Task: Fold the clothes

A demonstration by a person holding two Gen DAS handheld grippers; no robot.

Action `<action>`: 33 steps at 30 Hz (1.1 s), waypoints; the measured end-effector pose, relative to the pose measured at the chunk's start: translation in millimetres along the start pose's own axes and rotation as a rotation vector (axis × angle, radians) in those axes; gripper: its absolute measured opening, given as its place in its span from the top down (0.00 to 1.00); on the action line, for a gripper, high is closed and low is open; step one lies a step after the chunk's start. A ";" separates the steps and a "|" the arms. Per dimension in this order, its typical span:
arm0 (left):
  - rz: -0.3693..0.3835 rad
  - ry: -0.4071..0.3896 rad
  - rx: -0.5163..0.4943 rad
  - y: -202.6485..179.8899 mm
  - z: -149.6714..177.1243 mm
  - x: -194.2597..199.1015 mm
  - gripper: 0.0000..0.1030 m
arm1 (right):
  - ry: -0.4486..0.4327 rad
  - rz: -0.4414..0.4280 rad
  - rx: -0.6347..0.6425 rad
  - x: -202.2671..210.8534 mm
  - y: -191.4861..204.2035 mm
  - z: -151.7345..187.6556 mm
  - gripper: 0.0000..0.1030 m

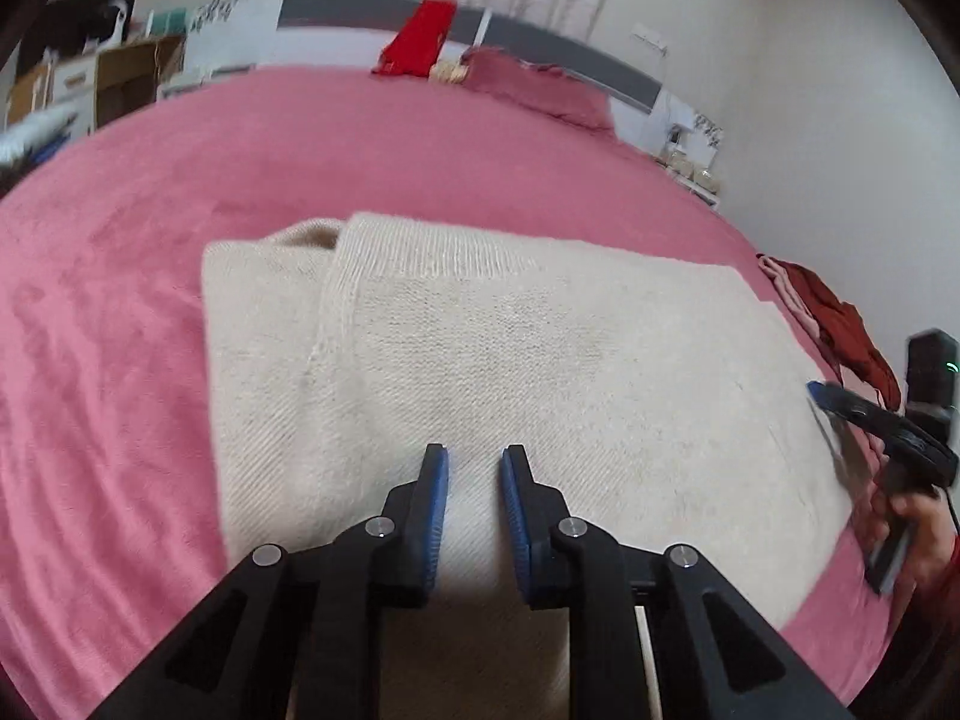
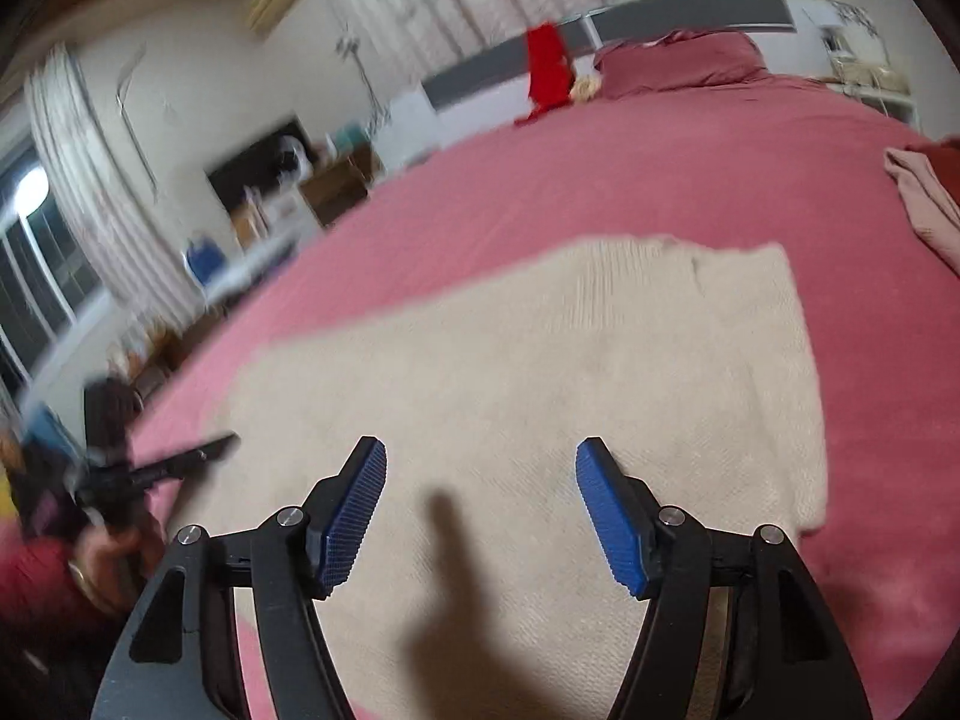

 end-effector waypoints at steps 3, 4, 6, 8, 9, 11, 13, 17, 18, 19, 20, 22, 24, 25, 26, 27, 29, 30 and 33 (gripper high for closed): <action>-0.089 -0.018 -0.020 4.2 8.9 15.2 0.81 | 0.007 0.209 -0.166 12.4 -36.4 7.8 0.35; -0.112 -0.026 -0.023 4.1 11.4 21.7 0.82 | -0.006 0.237 -0.207 21.8 -38.3 8.3 0.35; -0.132 -0.063 -0.013 2.2 14.4 37.3 0.82 | -0.037 0.255 -0.239 41.5 -29.3 6.3 0.34; -0.089 -0.145 -0.002 -4.1 17.0 58.2 0.82 | -0.070 0.217 -0.179 56.6 -0.9 -0.9 0.29; -0.041 -0.188 -0.007 -9.9 18.7 68.5 0.82 | -0.076 0.203 -0.134 61.7 17.0 -4.8 0.28; 0.033 -0.220 -0.043 -21.7 17.8 78.8 0.78 | -0.065 0.158 -0.016 57.8 63.8 -9.3 0.28; 0.004 -0.146 -0.120 -30.8 23.9 64.5 0.78 | -0.039 0.124 0.122 47.9 113.4 -15.2 0.28; -0.148 0.049 -0.214 -24.9 52.7 30.0 0.78 | 0.031 0.138 0.372 9.4 193.9 -30.1 0.28; -0.132 0.027 -0.228 -22.1 56.1 35.7 0.78 | 0.066 0.132 0.421 -3.8 213.7 -29.2 0.28; -0.125 0.022 -0.239 -19.4 58.9 39.4 0.78 | 0.108 0.121 0.453 -14.0 230.4 -24.4 0.27; -0.120 0.035 -0.244 -16.0 61.8 42.0 0.78 | 0.183 0.089 0.480 -27.6 247.3 -11.9 0.27; -0.096 0.049 -0.245 -7.0 67.7 48.4 0.77 | 0.226 0.111 0.522 -37.8 266.7 14.4 0.26; -0.063 0.060 -0.239 0.6 68.9 54.7 0.77 | 0.162 0.160 0.553 -24.4 280.2 30.0 0.26; -0.045 0.068 -0.228 3.3 70.3 59.3 0.77 | 0.163 0.150 0.527 -18.2 280.7 34.8 0.26; -0.028 0.076 -0.212 5.2 72.9 65.8 0.78 | 0.174 0.127 0.489 -13.8 278.1 37.1 0.25; -0.008 0.083 -0.191 7.1 72.7 71.7 0.78 | 0.191 0.098 0.452 -10.6 274.7 38.3 0.23; 0.043 0.078 -0.127 13.7 64.8 80.1 0.78 | 0.240 0.054 0.428 -5.1 273.4 36.6 0.21; 0.058 0.058 -0.090 18.5 60.1 85.4 0.78 | 0.252 0.056 0.451 -3.9 277.3 30.6 0.21; 0.064 -0.044 0.013 36.6 46.0 103.0 0.78 | 0.130 0.028 0.410 1.1 288.7 -12.4 0.20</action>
Point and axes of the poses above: each gripper's, at about its wrist camera, not at the fingertips, and x roughly against the way its jaws point, y to its left, z to its underside, the point moved 2 cm from there along -x, roughly the way its jaws point, and after that the axes turned 15 degrees about x, right-handed, at the moved point
